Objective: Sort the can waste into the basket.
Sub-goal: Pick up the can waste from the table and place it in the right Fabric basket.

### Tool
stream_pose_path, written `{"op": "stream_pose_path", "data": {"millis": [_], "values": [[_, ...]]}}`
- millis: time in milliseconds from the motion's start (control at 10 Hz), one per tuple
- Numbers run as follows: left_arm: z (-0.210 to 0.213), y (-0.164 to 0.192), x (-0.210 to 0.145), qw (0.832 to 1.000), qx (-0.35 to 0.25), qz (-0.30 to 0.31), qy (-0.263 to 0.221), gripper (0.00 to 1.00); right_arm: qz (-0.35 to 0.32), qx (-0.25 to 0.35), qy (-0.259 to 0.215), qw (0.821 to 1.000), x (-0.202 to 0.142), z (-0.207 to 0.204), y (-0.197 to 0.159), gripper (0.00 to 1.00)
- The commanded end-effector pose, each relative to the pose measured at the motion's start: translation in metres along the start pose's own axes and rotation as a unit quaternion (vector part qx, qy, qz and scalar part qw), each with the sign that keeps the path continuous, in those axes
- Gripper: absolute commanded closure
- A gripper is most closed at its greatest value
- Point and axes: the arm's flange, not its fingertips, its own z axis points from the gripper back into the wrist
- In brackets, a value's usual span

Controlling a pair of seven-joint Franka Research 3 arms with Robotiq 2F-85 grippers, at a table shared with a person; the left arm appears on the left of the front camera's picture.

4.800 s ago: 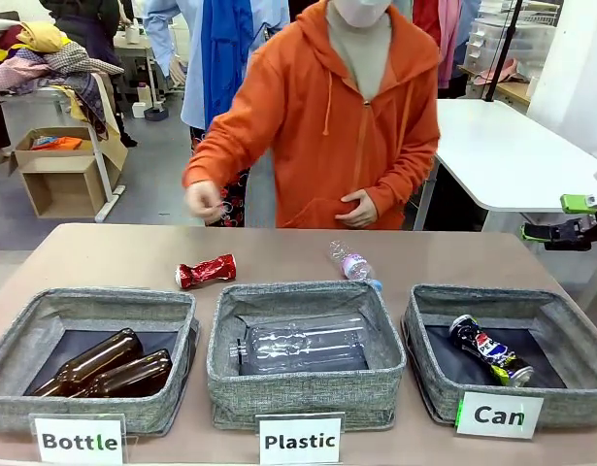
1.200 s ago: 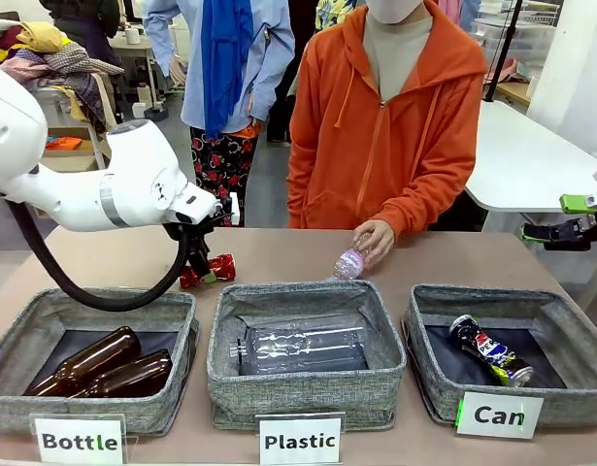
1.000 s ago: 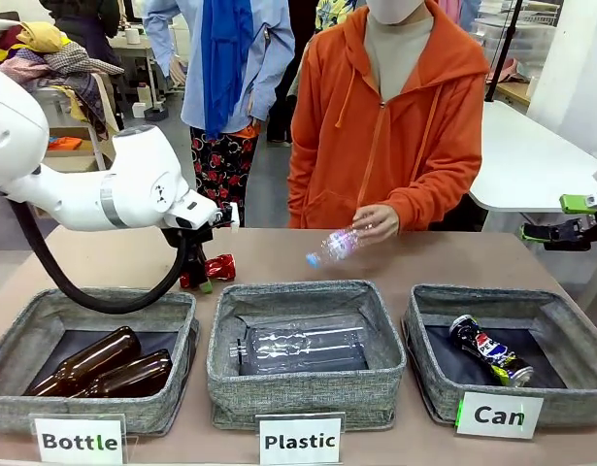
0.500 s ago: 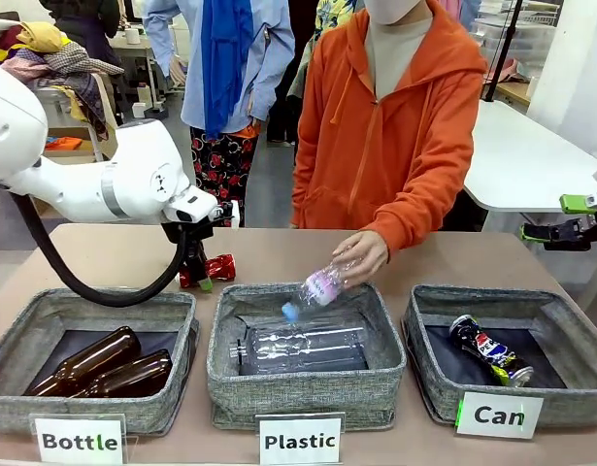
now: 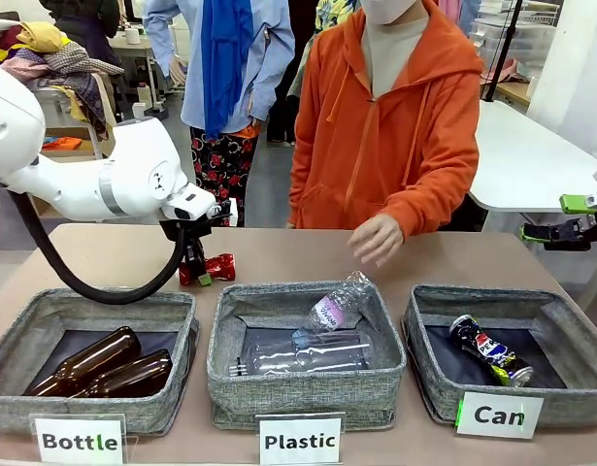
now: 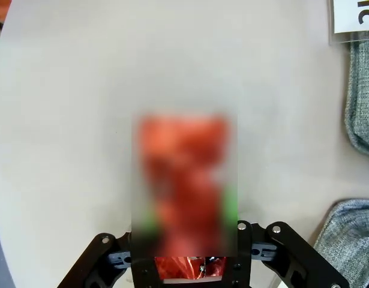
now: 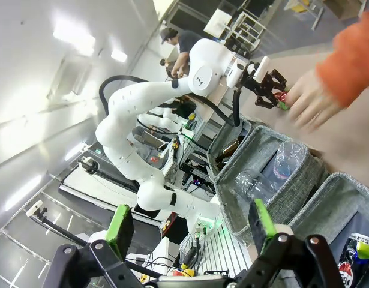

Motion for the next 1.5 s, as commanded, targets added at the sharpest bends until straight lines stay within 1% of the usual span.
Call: {"op": "stream_pose_path", "data": {"millis": [0,100,200,300,400,500,600,700,800,900,1000,1100,1200,1300,1400], "values": [[0.014,-0.001,-0.005,1.000,0.012,0.000,0.000,1.00,0.006,0.004,0.000,1.000,-0.002,0.000,0.003,0.00],[0.028,-0.003,-0.009,1.000,0.030,-0.008,0.003,1.00,0.006,0.004,0.000,1.000,-0.002,0.000,0.003,0.00],[0.053,-0.007,-0.014,0.999,0.049,-0.021,-0.004,1.00,0.006,0.004,0.000,1.000,-0.002,0.000,0.003,0.00],[0.088,-0.015,-0.020,0.997,0.073,-0.033,-0.015,1.00,0.006,0.004,0.000,1.000,-0.002,0.000,0.003,0.00],[0.132,-0.028,-0.029,0.995,0.071,-0.058,-0.038,1.00,0.006,0.004,0.000,1.000,-0.002,0.000,0.003,0.00],[0.168,-0.046,-0.038,0.994,0.060,-0.074,-0.048,1.00,0.006,0.004,0.000,1.000,-0.002,0.000,0.003,0.00],[0.196,-0.072,-0.049,0.993,0.034,-0.102,-0.057,1.00,0.006,0.004,0.000,1.000,-0.002,0.000,0.003,0.00],[0.213,-0.105,-0.061,0.991,0.016,-0.116,-0.057,1.00,0.006,0.004,0.000,1.000,-0.002,0.000,0.003,0.00],[0.220,-0.140,-0.076,0.990,0.004,-0.135,-0.046,1.00,0.006,0.004,0.000,1.000,-0.002,0.000,0.003,0.00],[0.218,-0.179,-0.093,0.987,-0.005,-0.155,-0.041,1.00,0.006,0.004,0.000,1.000,-0.002,0.000,0.003,0.00],[0.210,-0.208,-0.108,0.986,-0.002,-0.161,-0.047,1.00,0.006,0.004,0.000,1.000,-0.002,0.000,0.003,0.00],[0.202,-0.229,-0.119,0.984,0.003,-0.162,-0.073,1.00,0.006,0.004,0.000,1.000,-0.002,0.000,0.003,0.00],[0.196,-0.236,-0.127,0.983,0.014,-0.150,-0.100,1.00,0.006,0.004,0.000,1.000,-0.002,0.000,0.003,0.00],[0.208,-0.212,-0.106,0.987,-0.019,-0.151,-0.058,1.00,0.006,0.004,0.000,1.000,-0.002,0.000,0.003,0.00],[0.208,-0.212,-0.106,0.987,-0.019,-0.151,-0.058,1.00,0.006,0.004,0.000,1.000,-0.002,0.000,0.003,0.00]]}}
